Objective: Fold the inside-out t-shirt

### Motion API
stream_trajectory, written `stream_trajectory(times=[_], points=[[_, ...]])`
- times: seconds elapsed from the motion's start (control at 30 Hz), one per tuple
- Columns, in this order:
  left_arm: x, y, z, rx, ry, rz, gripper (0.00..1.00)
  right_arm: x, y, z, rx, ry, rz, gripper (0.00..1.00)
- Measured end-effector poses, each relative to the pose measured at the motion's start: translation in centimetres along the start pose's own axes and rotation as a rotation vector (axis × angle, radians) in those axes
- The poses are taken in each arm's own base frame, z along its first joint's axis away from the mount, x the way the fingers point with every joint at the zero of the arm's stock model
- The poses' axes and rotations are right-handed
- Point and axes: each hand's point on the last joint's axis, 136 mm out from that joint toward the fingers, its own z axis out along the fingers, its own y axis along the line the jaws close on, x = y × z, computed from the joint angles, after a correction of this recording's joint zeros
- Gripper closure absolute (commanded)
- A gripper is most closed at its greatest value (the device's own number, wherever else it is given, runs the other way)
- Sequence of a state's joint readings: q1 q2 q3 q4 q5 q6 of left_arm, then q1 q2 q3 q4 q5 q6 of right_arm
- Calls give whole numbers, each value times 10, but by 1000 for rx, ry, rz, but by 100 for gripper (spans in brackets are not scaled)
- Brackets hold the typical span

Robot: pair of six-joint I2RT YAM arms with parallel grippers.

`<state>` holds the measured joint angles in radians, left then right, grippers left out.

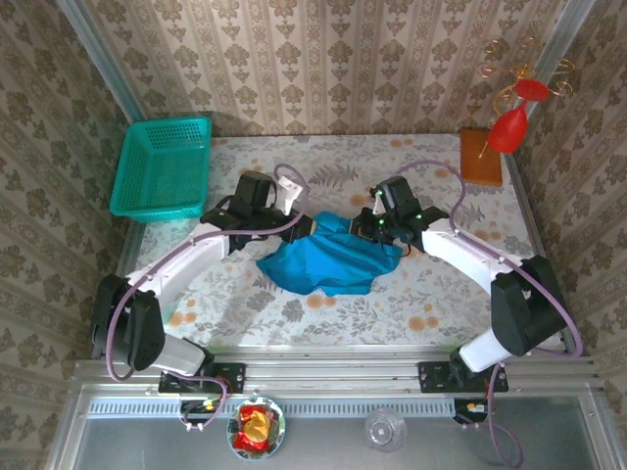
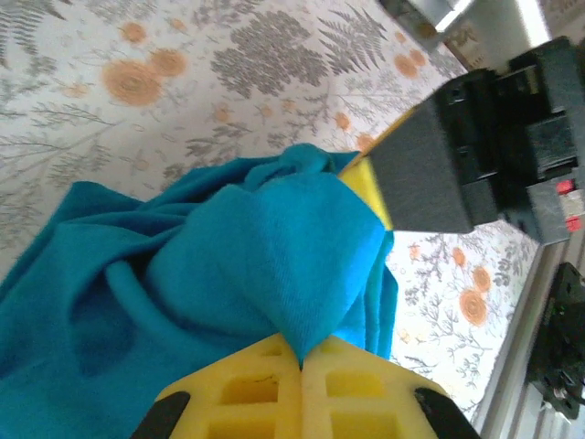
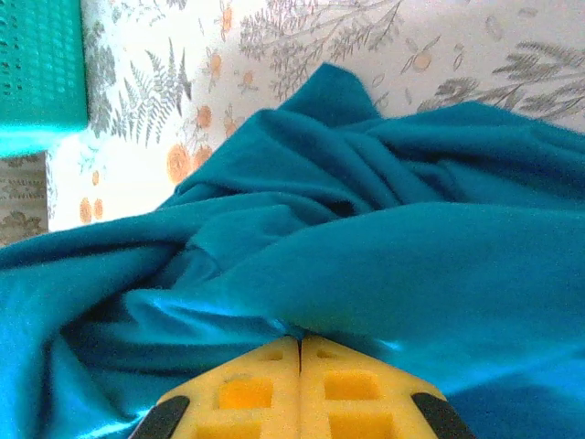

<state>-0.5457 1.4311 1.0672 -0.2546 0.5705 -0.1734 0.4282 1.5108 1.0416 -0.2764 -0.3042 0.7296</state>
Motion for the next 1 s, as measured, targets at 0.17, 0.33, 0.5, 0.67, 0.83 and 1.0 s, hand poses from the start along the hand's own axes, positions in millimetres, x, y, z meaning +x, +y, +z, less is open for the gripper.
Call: stream_trajectory(times=[0.17,0.33,0.5,0.67,0.83,1.0], points=[[-16,26,-24,-54,-69,-43,93,-28,10,-48,-13,-133,-19,100],[-49,50,-57,-116,-154,-66,98,-72,32,-128,-3,-355,-73,100],[-75,40,-78,-102,-224,-24,98,-82,63,-196,-66,-511,-142,100],[-57,23,-81,-48,-227,-6,93,-60,74,-186,-113,-446,-184,93],[42,47,-62,-128,-54,-169,85,-23,31,-111,10,-234,-158,69],[128,66,-58,-243,96,-366,56,2,-3,-56,107,-67,-113,49]])
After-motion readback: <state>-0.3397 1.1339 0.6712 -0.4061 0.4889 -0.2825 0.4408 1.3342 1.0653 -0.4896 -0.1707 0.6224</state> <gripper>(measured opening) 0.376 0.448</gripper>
